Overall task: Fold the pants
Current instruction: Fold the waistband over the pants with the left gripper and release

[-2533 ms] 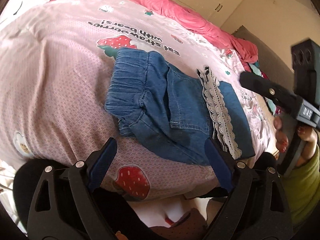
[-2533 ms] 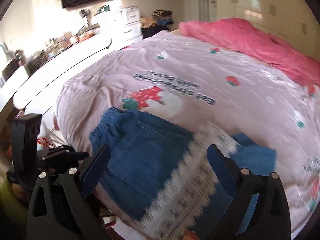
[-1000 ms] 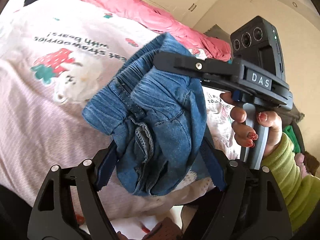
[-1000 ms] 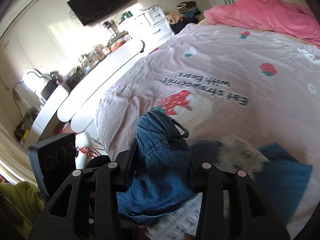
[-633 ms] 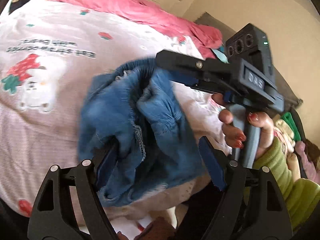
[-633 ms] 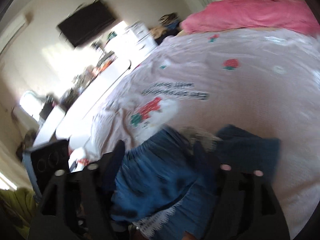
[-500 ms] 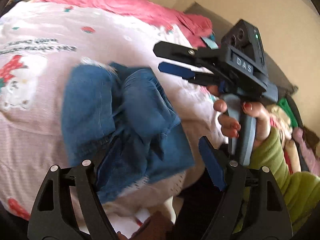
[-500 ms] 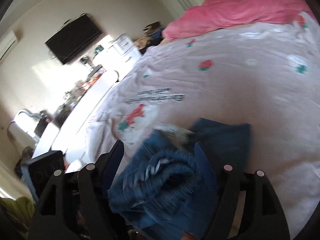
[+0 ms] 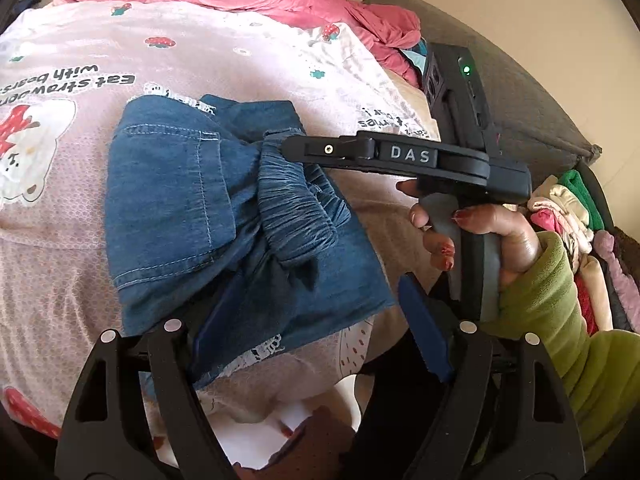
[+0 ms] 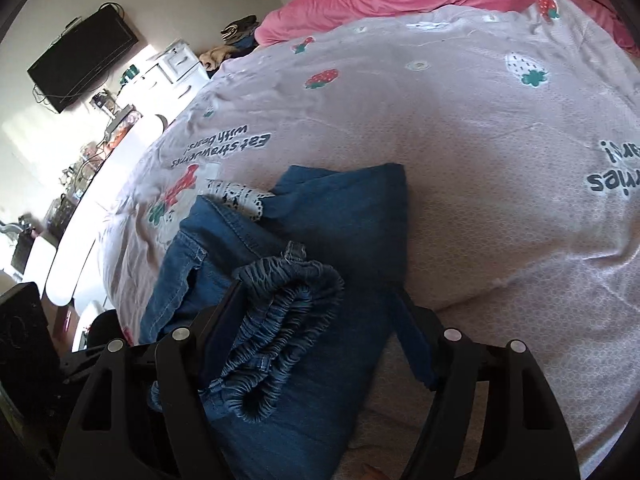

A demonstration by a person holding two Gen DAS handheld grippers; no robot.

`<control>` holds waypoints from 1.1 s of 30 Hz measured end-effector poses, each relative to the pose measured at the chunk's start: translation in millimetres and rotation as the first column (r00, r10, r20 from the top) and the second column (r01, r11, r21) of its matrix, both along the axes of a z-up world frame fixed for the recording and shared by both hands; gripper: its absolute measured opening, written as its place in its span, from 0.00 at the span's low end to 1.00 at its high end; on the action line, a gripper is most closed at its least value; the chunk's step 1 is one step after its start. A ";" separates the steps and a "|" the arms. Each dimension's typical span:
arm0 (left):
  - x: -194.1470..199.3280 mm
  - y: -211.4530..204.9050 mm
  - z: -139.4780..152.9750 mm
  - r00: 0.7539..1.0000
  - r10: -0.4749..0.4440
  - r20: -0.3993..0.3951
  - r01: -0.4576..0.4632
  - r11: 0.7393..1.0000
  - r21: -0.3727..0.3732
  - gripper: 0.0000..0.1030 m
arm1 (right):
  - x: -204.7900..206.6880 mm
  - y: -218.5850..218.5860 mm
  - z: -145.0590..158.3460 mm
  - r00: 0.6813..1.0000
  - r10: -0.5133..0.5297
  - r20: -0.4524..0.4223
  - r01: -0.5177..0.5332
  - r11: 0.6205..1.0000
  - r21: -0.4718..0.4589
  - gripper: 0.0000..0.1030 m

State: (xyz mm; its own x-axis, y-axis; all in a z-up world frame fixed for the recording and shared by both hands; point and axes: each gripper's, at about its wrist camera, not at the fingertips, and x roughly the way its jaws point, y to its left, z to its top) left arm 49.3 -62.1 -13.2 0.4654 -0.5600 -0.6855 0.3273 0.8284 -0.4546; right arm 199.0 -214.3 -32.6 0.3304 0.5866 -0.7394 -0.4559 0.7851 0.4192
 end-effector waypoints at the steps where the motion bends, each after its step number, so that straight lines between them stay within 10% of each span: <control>1: -1.9 0.2 2.0 1.000 0.003 0.002 -0.003 1.000 0.003 0.70 | -0.4 0.2 -0.2 1.000 -0.002 0.002 0.002 1.000 0.001 0.68; 19: -14.6 29.5 27.7 0.995 0.087 0.057 -0.089 0.996 0.020 0.80 | -49.3 -40.2 38.4 0.975 -0.106 0.195 0.080 0.987 0.140 0.76; 33: -7.6 61.4 28.5 0.981 0.179 0.071 -0.183 0.981 0.061 0.88 | -133.0 -17.1 38.9 0.915 0.053 0.401 -0.013 0.995 -0.100 0.83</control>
